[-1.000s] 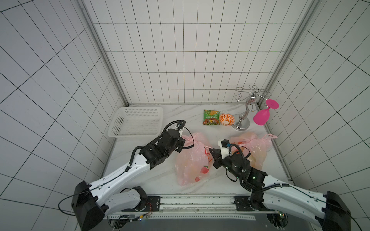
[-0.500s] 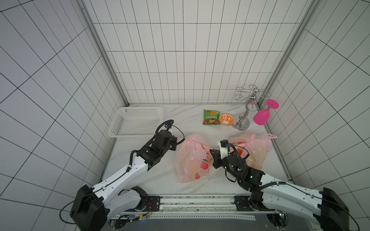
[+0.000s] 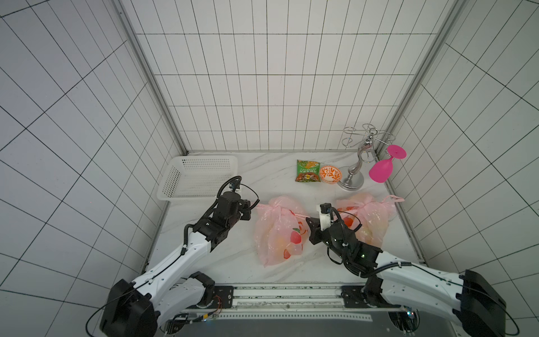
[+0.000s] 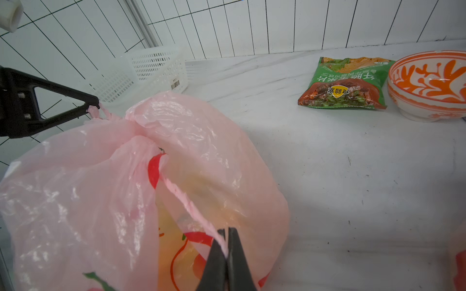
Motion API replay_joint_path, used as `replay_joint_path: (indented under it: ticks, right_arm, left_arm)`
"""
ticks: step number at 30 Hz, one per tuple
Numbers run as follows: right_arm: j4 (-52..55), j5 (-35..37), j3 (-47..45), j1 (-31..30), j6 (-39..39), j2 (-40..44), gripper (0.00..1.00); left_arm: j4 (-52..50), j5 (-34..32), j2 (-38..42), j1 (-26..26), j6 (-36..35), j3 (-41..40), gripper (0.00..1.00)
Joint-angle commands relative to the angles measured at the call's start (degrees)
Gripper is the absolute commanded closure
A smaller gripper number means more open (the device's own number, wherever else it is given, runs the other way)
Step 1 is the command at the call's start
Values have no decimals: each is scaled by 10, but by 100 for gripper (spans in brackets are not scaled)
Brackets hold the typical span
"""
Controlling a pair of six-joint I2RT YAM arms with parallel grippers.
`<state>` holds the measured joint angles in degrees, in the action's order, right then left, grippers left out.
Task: Place the banana into a plastic bag & tie a knot
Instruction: Tie the plastic bag at the center of the board, then place the plastic bag at the center of the board.
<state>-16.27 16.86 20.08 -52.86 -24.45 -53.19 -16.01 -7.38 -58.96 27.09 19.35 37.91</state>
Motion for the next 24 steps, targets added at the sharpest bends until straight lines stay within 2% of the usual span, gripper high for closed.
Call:
replay_joint_path:
  ticks: [1,7,10,15,17,21,23,24]
  right_arm:
    - [73,70,-31,19,-20,0,100]
    - [101,79,-16,64,-37,-11,100]
    - [97,58,-2,91,-24,-19,100]
    - [58,9,35,105,29,-29,100]
    - [57,0,48,105,38,-33,100]
    - [50,-4,47,105,38,-31,100]
    - [48,-7,44,105,37,-31,100]
    - [47,-9,43,105,36,-33,100]
  left_arm:
    - [15,-80,5,-27,22,-10,100]
    - [33,-66,-11,-43,54,-37,100]
    - [56,-43,-23,-49,60,-44,100]
    - [42,54,-50,-48,35,8,100]
    - [41,101,-28,-48,41,16,98]
    - [95,171,83,-42,61,-26,63]
    - [167,217,121,-38,82,-66,50]
    - [175,233,129,-38,88,-73,46]
